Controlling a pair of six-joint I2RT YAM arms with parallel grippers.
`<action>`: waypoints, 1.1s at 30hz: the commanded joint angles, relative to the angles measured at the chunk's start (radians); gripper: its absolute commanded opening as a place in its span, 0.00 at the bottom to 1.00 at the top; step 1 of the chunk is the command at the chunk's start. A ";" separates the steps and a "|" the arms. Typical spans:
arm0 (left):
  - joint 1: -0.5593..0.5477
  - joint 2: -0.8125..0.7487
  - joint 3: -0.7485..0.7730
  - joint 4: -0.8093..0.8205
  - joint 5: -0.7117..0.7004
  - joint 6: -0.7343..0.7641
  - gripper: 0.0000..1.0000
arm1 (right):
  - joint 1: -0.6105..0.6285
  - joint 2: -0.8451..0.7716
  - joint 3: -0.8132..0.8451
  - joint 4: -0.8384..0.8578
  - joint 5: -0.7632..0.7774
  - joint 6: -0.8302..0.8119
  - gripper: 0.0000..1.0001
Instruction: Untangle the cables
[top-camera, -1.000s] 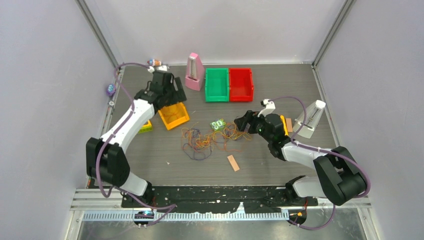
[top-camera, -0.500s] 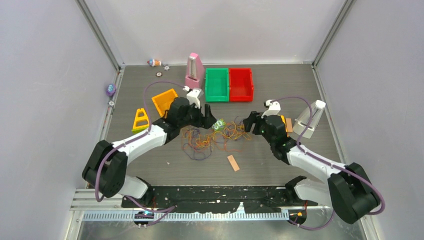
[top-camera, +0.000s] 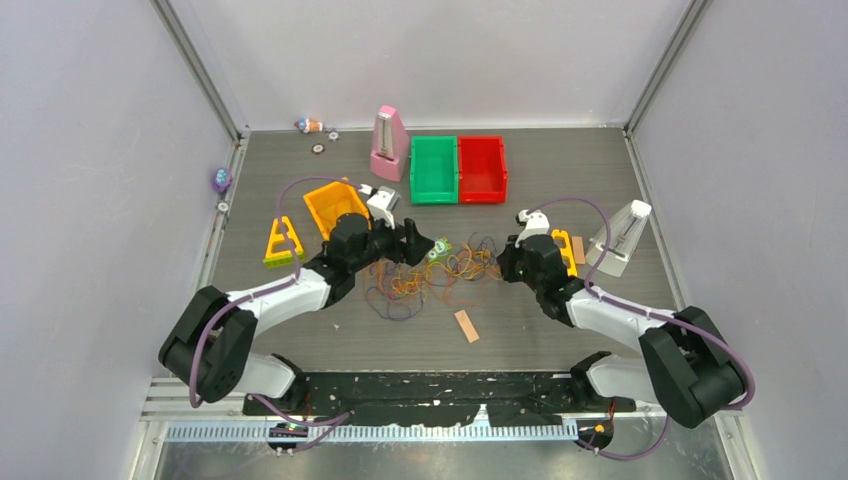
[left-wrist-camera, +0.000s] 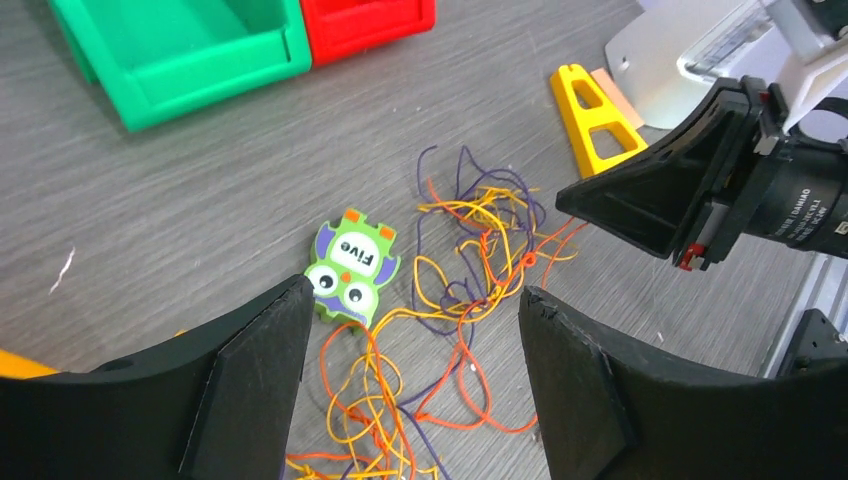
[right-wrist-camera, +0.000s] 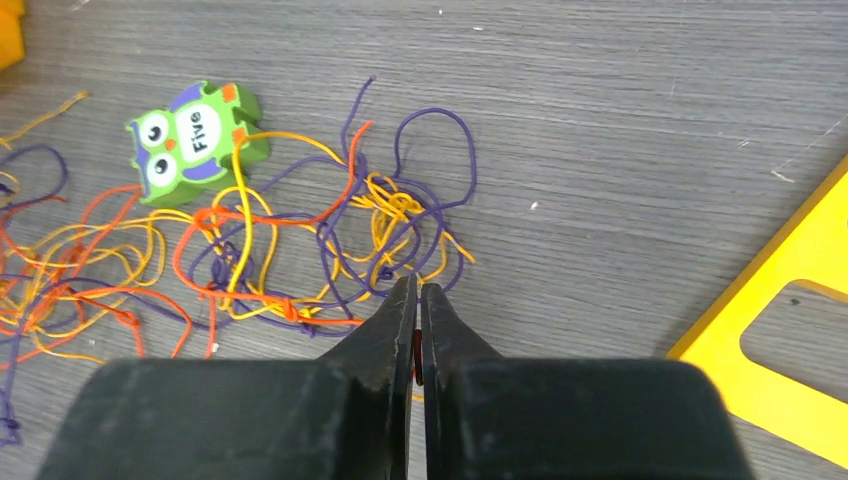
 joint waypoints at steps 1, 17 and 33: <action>-0.004 -0.043 -0.019 0.129 0.013 0.008 0.76 | 0.002 -0.077 0.027 0.018 -0.015 -0.014 0.06; -0.045 -0.125 -0.114 0.415 0.262 -0.021 0.79 | 0.088 -0.292 0.523 -0.554 -0.444 -0.039 0.05; -0.065 -0.315 -0.250 0.394 -0.078 0.053 0.77 | 0.249 -0.179 0.588 -0.570 -0.269 -0.038 0.05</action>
